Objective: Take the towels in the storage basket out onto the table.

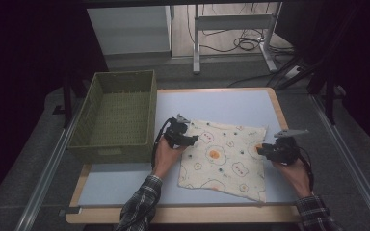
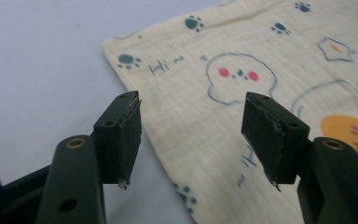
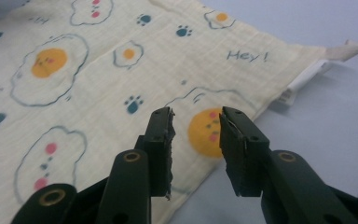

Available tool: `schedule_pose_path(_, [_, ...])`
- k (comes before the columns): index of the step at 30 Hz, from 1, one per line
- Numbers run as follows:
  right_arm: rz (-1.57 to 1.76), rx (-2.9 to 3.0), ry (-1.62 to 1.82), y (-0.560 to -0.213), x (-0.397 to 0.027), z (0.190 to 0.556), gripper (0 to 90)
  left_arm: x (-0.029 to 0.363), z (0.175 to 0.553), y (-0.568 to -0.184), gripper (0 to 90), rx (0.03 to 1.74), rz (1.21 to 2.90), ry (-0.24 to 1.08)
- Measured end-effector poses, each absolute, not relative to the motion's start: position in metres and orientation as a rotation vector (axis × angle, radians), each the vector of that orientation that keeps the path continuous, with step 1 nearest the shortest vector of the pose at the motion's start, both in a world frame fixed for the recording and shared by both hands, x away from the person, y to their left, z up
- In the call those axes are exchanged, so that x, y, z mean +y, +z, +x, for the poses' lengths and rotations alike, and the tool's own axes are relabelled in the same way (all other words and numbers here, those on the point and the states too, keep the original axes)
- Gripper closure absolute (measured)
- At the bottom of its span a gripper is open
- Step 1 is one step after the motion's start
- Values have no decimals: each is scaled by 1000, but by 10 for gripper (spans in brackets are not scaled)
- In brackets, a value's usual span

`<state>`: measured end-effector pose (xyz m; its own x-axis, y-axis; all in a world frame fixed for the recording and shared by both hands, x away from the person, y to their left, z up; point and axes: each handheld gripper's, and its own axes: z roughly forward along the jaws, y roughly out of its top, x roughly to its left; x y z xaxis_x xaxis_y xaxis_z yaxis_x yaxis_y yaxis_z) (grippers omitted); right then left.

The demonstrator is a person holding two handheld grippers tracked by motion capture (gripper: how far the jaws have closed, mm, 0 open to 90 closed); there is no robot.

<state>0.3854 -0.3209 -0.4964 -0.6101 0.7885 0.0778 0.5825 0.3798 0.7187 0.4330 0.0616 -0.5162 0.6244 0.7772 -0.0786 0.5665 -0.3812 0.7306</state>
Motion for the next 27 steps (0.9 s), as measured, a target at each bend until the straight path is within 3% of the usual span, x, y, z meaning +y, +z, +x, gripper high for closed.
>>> schedule_pose_path(13, [1268,2291,1020,-490,-324,429,790,56,469,-518,524,1103,2081,389])
schedule_pose_path(21, [1308,2249,986,-491,-329,454,776,54,487,-520,533,1139,2078,418])
schedule_pose_path(27, [1300,2241,943,-496,-330,468,687,59,498,-524,499,1184,2074,434])
